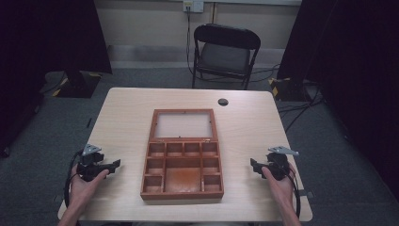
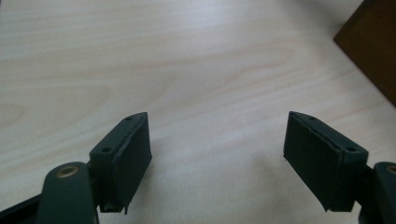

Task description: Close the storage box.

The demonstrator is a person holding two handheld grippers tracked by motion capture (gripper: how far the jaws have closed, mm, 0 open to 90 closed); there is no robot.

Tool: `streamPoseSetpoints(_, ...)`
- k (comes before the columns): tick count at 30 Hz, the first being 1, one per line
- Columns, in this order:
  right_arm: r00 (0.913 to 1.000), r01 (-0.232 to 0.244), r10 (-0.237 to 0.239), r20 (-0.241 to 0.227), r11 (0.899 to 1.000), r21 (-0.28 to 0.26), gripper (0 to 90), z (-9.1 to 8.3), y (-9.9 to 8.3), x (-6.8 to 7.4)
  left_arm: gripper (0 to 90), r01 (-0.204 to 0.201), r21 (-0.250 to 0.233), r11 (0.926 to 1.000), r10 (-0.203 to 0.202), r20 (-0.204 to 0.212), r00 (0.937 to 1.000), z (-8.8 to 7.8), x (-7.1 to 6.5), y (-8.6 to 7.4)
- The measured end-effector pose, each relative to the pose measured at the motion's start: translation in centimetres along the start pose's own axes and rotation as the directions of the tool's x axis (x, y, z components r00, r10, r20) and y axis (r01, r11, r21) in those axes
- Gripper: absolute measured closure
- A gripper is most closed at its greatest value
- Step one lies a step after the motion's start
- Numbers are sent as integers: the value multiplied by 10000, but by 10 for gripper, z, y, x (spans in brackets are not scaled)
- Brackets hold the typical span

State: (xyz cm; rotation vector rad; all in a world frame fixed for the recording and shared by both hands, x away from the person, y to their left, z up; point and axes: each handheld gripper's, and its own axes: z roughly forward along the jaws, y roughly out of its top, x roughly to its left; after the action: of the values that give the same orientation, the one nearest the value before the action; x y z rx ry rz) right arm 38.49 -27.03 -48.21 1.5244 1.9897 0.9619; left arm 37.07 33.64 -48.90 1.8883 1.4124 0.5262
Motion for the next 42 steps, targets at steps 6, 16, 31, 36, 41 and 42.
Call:
streamPoseSetpoints(6,9985,195,-189,-521,9998,103,169,17,19,12,233,-59,101,9999,56,277,9996,10,-9,18)
streamPoseSetpoints(16,9916,338,-312,-1259,9993,184,167,40,50,33,268,-115,-181,9998,133,1022,9947,24,-27,51)
streamPoseSetpoints(31,9760,639,-644,-2078,9979,-91,170,69,94,70,255,-1175,-618,9911,1226,863,9887,54,-68,116)
streamPoseSetpoints(36,9725,899,-888,-2153,9959,-47,174,79,106,81,252,-388,-449,9982,437,1152,9924,70,-61,128)
streamPoseSetpoints(41,9695,1022,-1030,-2222,9947,-152,176,94,117,87,265,-288,100,9995,277,968,9949,90,-55,129)
streamPoseSetpoints(42,9708,952,-958,-2199,9954,-133,175,99,119,88,266,-211,246,9995,185,1029,9945,93,-53,128)
